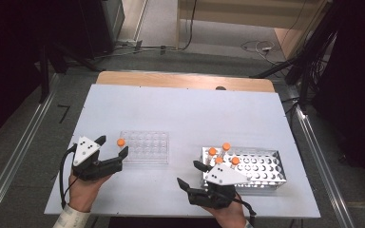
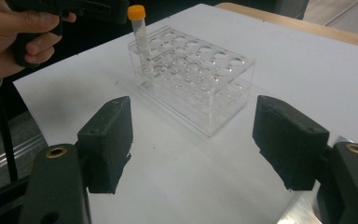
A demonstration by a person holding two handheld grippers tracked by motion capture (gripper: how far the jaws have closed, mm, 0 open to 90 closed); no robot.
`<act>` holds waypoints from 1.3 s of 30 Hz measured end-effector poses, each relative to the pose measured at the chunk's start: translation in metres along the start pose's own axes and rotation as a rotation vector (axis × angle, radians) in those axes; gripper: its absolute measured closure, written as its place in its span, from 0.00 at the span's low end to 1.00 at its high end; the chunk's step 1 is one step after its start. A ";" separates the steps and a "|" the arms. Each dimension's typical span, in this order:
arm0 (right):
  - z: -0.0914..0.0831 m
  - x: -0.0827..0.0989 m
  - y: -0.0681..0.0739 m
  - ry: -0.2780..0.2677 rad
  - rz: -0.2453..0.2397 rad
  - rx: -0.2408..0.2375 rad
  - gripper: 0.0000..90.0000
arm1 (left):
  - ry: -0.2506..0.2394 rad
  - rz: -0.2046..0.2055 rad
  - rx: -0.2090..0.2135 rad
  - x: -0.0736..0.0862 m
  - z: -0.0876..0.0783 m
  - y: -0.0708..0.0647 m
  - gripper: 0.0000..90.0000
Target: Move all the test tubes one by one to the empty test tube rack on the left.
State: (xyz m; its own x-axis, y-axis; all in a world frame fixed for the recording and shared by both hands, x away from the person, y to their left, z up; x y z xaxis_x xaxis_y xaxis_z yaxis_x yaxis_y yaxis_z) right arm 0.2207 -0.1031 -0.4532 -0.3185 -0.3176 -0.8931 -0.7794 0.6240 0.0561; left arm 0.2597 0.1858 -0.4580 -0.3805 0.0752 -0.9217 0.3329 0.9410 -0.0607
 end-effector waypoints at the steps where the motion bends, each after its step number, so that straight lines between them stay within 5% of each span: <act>1: 0.000 0.000 0.000 0.000 0.000 0.000 0.31 | -0.002 -0.010 -0.004 0.001 0.000 0.001 0.20; 8: -0.029 0.005 -0.008 -0.024 0.006 0.040 0.31 | -0.005 -0.051 -0.016 0.003 0.000 0.005 0.14; 18: -0.046 0.021 -0.029 -0.024 0.037 0.116 0.30 | -0.040 -0.059 -0.032 0.000 -0.003 0.006 0.13; 29: -0.043 0.035 -0.045 -0.013 0.058 0.200 0.31 | -0.037 -0.069 -0.001 0.000 -0.004 0.004 0.09; 39: -0.029 0.042 -0.062 -0.008 0.087 0.245 0.46 | -0.019 -0.085 0.020 0.002 -0.002 0.003 0.10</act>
State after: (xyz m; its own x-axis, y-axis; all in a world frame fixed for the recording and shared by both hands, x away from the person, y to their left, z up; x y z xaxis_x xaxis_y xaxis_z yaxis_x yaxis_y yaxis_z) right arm 0.2398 -0.1754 -0.4814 -0.3733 -0.2499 -0.8934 -0.5949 0.8035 0.0238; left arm 0.2577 0.1896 -0.4593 -0.3914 -0.0114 -0.9202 0.3177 0.9368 -0.1467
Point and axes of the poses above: each handheld gripper's, and its own axes: z roughly forward along the jaws, x roughly out of its underside, y roughly to its left, the point moved 6 cm from there along z, roughly forward along the jaws
